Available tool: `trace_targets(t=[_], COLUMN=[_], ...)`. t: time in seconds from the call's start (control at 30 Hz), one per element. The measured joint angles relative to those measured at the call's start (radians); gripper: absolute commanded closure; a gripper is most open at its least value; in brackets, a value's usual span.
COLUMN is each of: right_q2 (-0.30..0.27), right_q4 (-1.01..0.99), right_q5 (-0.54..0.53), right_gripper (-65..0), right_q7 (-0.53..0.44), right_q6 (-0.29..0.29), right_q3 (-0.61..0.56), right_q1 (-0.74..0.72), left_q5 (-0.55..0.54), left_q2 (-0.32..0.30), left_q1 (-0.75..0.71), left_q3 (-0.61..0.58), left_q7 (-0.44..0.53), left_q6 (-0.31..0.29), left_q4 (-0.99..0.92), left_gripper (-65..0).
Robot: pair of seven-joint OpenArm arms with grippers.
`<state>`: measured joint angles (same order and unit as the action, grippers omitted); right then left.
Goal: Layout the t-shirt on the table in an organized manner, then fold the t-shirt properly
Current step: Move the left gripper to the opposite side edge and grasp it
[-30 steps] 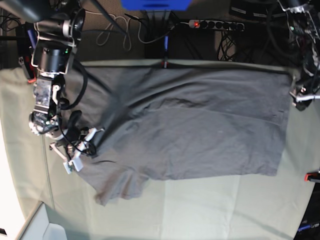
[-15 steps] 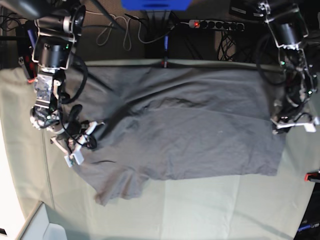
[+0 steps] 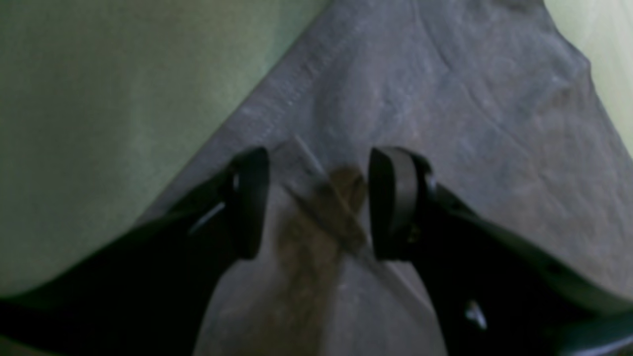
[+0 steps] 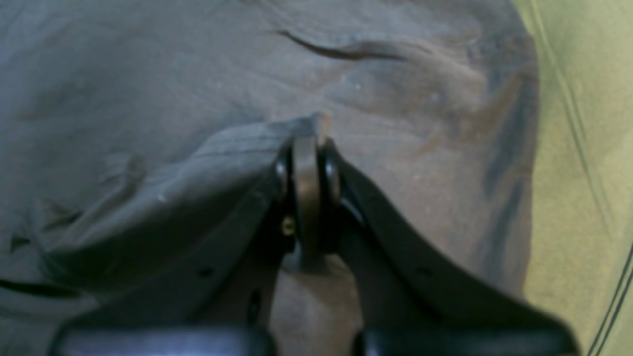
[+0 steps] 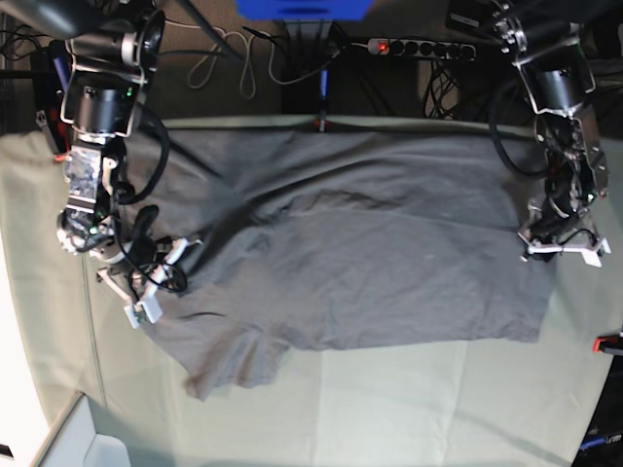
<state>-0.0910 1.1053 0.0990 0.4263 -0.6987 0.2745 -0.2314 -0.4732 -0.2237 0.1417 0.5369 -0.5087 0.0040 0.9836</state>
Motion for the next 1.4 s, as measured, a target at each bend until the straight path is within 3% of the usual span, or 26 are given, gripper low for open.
trace_targets(t=[0.2, 0.5, 0.8, 0.97, 1.07, 1.4], right_q2=[0.0, 0.0, 0.0, 0.0, 0.0, 0.0], right_q4=[0.0, 0.0, 0.0, 0.0, 0.0, 0.0], right_q5=[0.0, 0.0, 0.0, 0.0, 0.0, 0.0], right_gripper=[0.0, 0.0, 0.0, 0.0, 0.0, 0.0], right_q7=[0.0, 0.0, 0.0, 0.0, 0.0, 0.0], right_q6=[0.0, 0.0, 0.0, 0.0, 0.0, 0.0], right_q3=[0.0, 0.0, 0.0, 0.0, 0.0, 0.001], right_q1=[0.0, -0.001, 0.0, 0.0, -0.001, -0.001], left_q5=[0.0, -0.001, 0.295, 0.34, 0.343, 0.342], left_q2=[-0.003, -0.006, 0.036, 0.038, 0.036, 0.035], left_q1=[-0.007, -0.019, 0.006, 0.006, 0.006, 0.005], left_q3=[0.0, -0.005, -0.001, -0.001, 0.0, 0.0], left_q7=[0.001, 0.012, 0.011, 0.013, 0.012, 0.007], left_q6=[0.0, -0.001, -0.005, -0.006, -0.003, -0.003], left_q4=[-0.002, -0.002, -0.002, -0.002, -0.002, 0.005], left_gripper=[-23.9, -23.4, -22.8, -10.9, 0.0, 0.0])
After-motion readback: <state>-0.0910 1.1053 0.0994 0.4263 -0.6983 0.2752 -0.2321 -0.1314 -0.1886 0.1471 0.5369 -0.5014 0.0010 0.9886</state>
